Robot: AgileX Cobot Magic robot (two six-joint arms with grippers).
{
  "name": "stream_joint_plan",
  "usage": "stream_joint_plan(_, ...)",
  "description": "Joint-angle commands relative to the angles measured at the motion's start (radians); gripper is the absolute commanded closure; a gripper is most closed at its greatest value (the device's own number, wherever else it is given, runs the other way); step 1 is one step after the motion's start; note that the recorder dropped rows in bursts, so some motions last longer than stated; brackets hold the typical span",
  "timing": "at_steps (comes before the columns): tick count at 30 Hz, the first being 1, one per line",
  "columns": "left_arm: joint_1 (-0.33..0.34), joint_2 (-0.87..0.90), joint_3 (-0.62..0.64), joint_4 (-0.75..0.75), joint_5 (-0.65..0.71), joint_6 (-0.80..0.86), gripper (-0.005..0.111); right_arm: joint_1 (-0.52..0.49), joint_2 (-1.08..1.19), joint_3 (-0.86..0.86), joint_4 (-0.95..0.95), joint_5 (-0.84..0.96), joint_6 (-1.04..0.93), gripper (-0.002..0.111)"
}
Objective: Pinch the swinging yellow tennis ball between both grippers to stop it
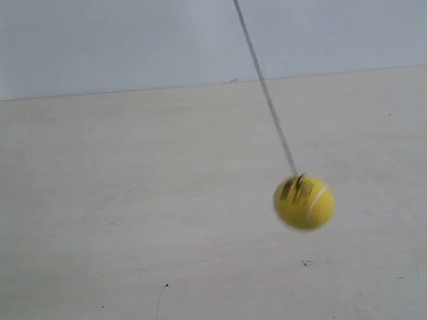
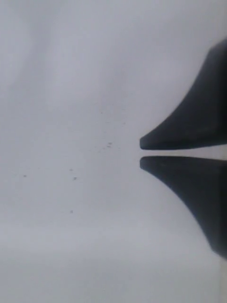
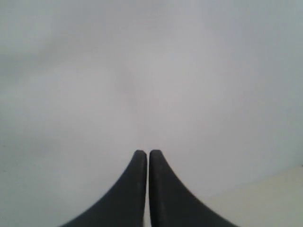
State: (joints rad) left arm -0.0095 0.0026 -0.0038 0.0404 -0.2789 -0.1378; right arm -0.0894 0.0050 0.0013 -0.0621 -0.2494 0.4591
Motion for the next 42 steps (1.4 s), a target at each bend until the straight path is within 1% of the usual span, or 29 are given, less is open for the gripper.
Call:
stream_joint_plan(1, 0.005, -0.001, 0.001, 0.059, -0.085, -0.037, 0.102, 0.03, -0.005, -0.001, -0.029, -0.19, 0.003, 0.108)
stream_joint_plan(5, 0.005, 0.072, -0.046, 0.103, -0.174, -0.072, 0.102, 0.03, 0.0, -0.062, -0.031, -0.188, 0.003, 0.108)
stream_joint_plan(9, 0.005, 0.216, -0.159, 0.113, -0.222, -0.077, 0.102, 0.03, 0.112, -0.171, -0.035, -0.202, -0.001, 0.108)
stream_joint_plan(11, 0.005, 0.301, -0.229, 0.131, -0.209, -0.1, 0.102, 0.03, 0.206, -0.237, -0.09, -0.202, -0.001, 0.108)
stream_joint_plan(13, 0.005, 0.402, -0.307, 0.203, -0.165, -0.146, 0.102, 0.03, 0.316, -0.295, -0.182, -0.17, 0.035, 0.108)
stream_joint_plan(17, 0.005, 0.589, -0.4, 0.426, -0.063, -0.339, 0.102, 0.03, 0.534, -0.352, -0.416, -0.122, 0.225, 0.108)
stream_joint_plan(19, 0.005, 0.675, -0.409, 0.541, -0.059, -0.414, 0.102, 0.03, 0.634, -0.352, -0.493, -0.152, 0.25, 0.108)
stream_joint_plan(22, 0.005, 0.779, -0.409, 0.633, -0.063, -0.451, 0.102, 0.03, 0.789, -0.352, -0.555, -0.2, 0.243, 0.108)
stream_joint_plan(26, 0.005, 0.883, -0.409, 0.64, -0.077, -0.421, 0.102, 0.03, 0.998, -0.352, -0.612, -0.333, 0.195, 0.108)
stream_joint_plan(32, 0.005, 0.974, -0.409, 0.67, -0.197, -0.385, 0.102, 0.03, 1.209, -0.352, -0.617, -0.556, 0.09, 0.108)
stream_joint_plan(38, 0.005, 1.057, -0.409, 0.757, -0.321, -0.397, 0.102, 0.03, 1.327, -0.352, -0.617, -0.696, 0.028, 0.108)
stream_joint_plan(42, 0.005, 1.128, -0.411, 0.765, -0.389, -0.392, 0.102, 0.03, 1.344, -0.352, -0.617, -0.713, 0.026, 0.108)
